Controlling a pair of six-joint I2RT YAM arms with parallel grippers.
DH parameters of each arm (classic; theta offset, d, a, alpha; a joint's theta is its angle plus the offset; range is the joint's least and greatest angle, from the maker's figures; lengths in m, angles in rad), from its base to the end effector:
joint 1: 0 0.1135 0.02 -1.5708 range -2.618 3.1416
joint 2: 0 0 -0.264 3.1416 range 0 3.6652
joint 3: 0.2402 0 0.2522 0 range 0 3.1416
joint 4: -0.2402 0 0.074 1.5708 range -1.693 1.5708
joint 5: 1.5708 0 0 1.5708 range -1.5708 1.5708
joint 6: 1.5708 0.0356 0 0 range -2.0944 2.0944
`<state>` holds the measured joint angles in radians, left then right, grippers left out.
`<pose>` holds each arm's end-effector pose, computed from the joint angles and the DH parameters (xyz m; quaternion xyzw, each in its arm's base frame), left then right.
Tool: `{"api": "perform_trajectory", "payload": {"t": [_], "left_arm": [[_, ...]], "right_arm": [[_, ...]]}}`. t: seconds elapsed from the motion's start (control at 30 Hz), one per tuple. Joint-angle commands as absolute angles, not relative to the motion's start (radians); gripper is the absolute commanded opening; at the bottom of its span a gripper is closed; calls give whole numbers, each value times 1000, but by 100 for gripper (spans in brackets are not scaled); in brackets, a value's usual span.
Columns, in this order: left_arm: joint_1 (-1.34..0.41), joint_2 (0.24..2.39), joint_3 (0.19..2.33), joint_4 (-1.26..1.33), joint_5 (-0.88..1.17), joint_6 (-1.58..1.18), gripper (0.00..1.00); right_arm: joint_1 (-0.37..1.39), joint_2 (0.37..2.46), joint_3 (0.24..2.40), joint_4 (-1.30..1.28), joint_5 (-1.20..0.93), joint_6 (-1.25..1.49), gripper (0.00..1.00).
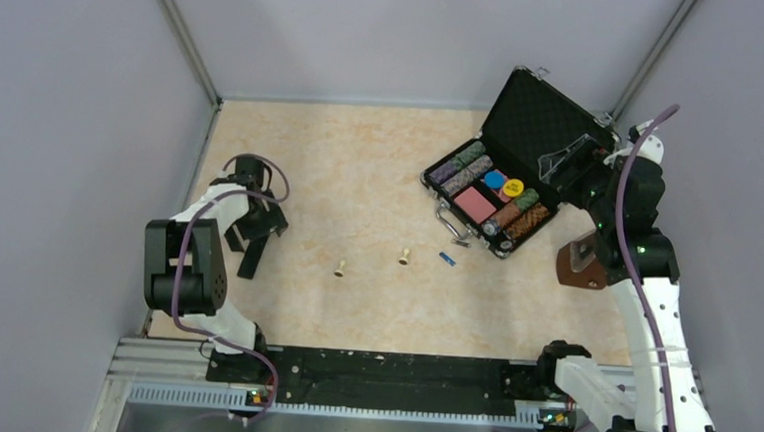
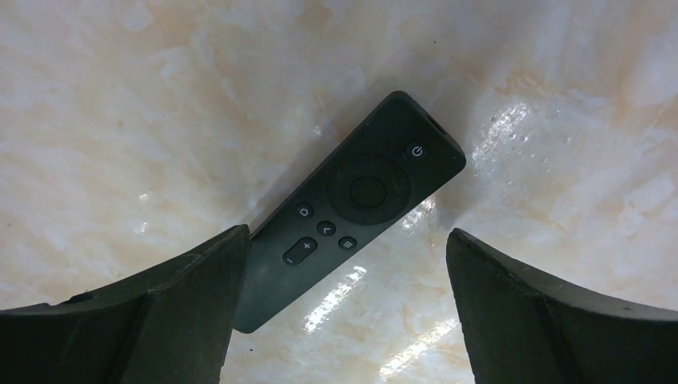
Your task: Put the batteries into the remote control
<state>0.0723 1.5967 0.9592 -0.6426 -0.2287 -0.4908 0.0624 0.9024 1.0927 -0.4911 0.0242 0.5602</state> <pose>0.2892 0.0290 0.1757 -0.2890 0.9397 0.0805 0.1642 0.1899 0.0110 0.3935 0.2053 0.7784 0.1724 0.5676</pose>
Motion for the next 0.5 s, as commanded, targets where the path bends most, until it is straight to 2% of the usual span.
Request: {"api": "perform_trajectory", "payload": {"t": [0.0, 0.17, 0.27, 0.33, 0.43, 0.47], "left_arm": [[84, 1659, 995, -618, -167, -466, 93], [84, 1702, 995, -609, -118, -482, 84], [84, 1707, 1000, -607, -96, -495, 75], [84, 1704, 1000, -605, -64, -512, 61], [79, 1693, 983, -588, 37, -561, 36], [76, 1685, 974, -576, 62, -576, 31]], "right_arm": [[59, 899, 1088, -483, 49, 567, 83], [59, 905, 1083, -482, 58, 567, 82], [60, 904, 1077, -483, 60, 568, 82], [59, 899, 1073, -483, 63, 568, 82], [59, 899, 1062, -483, 59, 569, 82], [59, 899, 1059, -482, 57, 571, 82]]}}
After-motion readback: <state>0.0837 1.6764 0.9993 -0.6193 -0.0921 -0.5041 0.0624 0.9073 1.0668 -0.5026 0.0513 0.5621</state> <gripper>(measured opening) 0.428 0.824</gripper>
